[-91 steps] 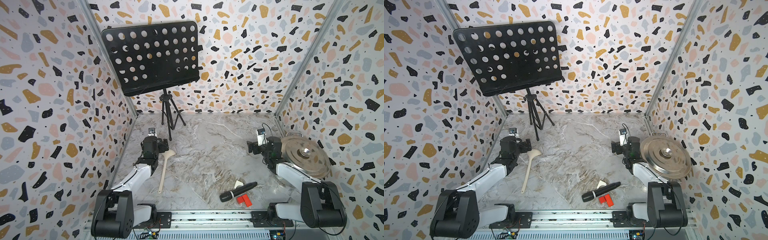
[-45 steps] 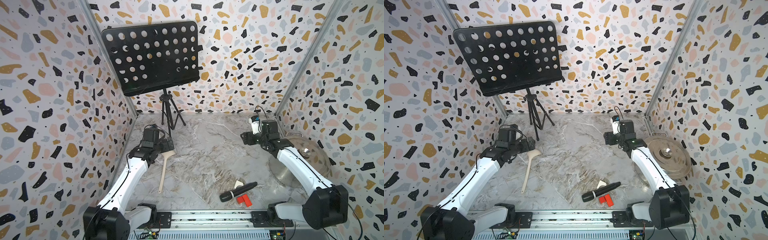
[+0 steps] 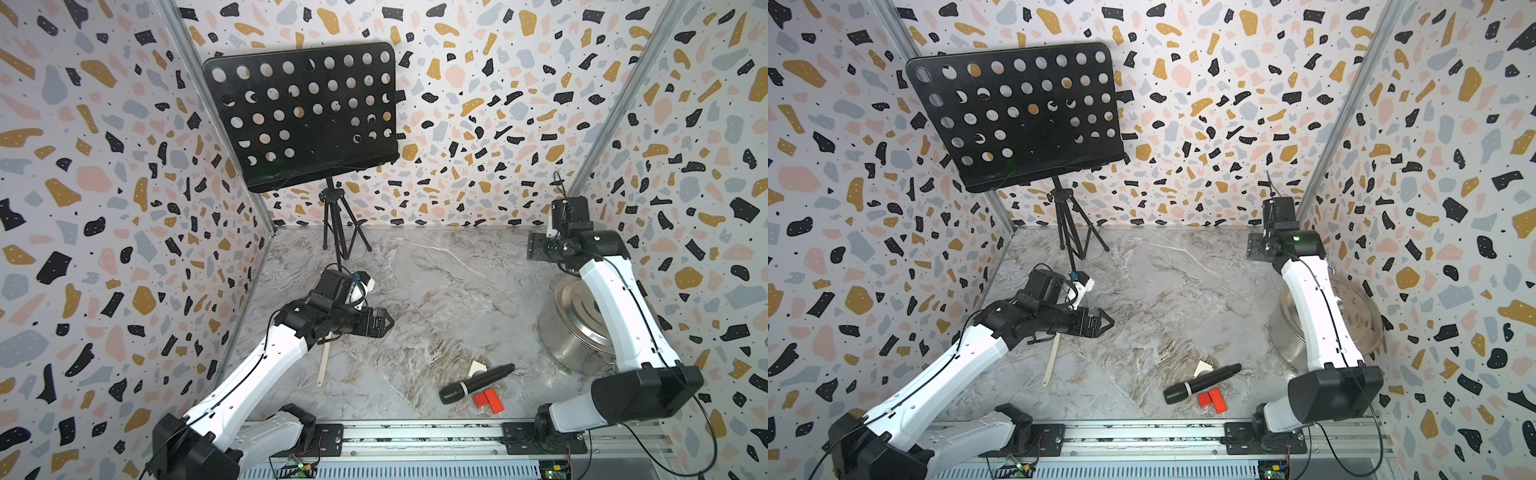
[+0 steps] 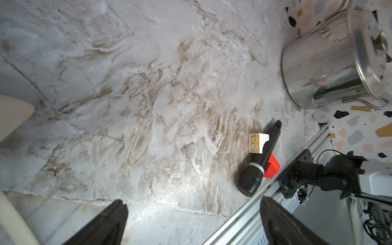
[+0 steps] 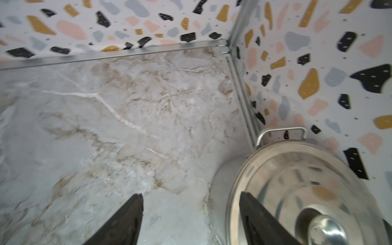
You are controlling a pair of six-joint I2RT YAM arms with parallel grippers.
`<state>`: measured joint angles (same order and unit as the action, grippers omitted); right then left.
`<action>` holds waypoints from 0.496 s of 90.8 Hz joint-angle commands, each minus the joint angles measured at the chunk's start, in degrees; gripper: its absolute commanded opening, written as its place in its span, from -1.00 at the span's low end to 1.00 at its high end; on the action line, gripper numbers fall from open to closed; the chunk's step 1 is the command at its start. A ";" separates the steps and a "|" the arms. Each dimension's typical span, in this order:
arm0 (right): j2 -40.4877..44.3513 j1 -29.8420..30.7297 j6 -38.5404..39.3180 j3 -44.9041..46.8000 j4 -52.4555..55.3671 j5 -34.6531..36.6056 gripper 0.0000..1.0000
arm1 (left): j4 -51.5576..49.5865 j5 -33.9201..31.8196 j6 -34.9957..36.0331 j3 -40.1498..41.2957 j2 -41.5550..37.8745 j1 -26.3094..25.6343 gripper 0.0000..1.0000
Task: Stir the soup with a spoon
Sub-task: Move the pan to the center of the board.
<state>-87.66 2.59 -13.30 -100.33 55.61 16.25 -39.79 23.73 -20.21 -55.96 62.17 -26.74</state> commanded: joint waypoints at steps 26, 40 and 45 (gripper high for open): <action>-12.12 -17.99 -13.23 -10.48 5.97 -9.40 0.34 | -0.55 4.48 -12.09 0.30 -4.09 -2.96 0.90; -16.55 -19.75 -17.06 -10.79 3.94 -10.05 0.33 | -5.44 4.55 -10.74 -2.76 -1.29 -3.25 0.82; -17.73 -20.86 -18.91 -10.16 2.72 -11.33 0.29 | -8.09 4.33 -9.17 -4.73 0.17 -3.36 0.82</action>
<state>-104.71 -17.28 -27.11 -109.69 59.33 8.05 -43.09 27.57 -30.68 -56.58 60.10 -29.71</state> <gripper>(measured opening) 0.661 0.912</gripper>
